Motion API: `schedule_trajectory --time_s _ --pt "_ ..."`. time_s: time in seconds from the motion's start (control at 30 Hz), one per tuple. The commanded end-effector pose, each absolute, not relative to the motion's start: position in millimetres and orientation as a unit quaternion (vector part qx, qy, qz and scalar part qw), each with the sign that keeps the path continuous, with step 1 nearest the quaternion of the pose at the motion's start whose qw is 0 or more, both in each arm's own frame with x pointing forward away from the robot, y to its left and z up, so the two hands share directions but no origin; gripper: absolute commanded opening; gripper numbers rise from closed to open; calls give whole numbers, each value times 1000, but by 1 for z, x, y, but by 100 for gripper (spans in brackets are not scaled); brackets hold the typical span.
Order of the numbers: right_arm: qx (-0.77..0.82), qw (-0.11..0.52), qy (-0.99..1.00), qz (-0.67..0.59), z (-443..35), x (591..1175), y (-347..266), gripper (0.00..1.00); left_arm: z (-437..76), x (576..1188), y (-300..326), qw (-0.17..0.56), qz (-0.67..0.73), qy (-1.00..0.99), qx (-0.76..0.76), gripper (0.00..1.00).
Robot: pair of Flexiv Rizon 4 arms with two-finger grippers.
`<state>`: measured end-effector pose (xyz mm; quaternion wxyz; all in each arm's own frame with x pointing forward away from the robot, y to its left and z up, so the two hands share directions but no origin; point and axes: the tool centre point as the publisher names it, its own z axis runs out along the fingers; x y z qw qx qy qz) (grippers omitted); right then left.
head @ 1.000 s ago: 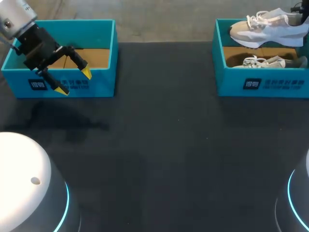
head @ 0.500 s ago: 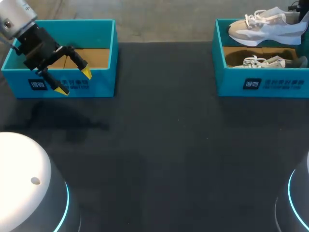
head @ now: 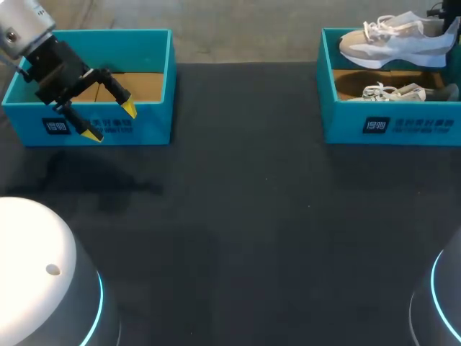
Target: Take the shoe out of the shoebox, open the shoe tongue, remove and reinsert the insole, then place the shoe into the shoebox
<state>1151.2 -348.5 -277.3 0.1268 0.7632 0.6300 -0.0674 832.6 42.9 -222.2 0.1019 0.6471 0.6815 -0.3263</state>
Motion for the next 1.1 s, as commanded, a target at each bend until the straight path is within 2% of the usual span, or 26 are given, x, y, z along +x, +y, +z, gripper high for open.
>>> schedule_trajectory --time_s 0.03,1.1 --pt "764 121 630 -73 -284 1163 -350 0 -222 832 43 102 -325 682 648 100" --pt "775 112 616 -80 -316 1161 -354 0 -222 832 43 102 -325 682 648 100"
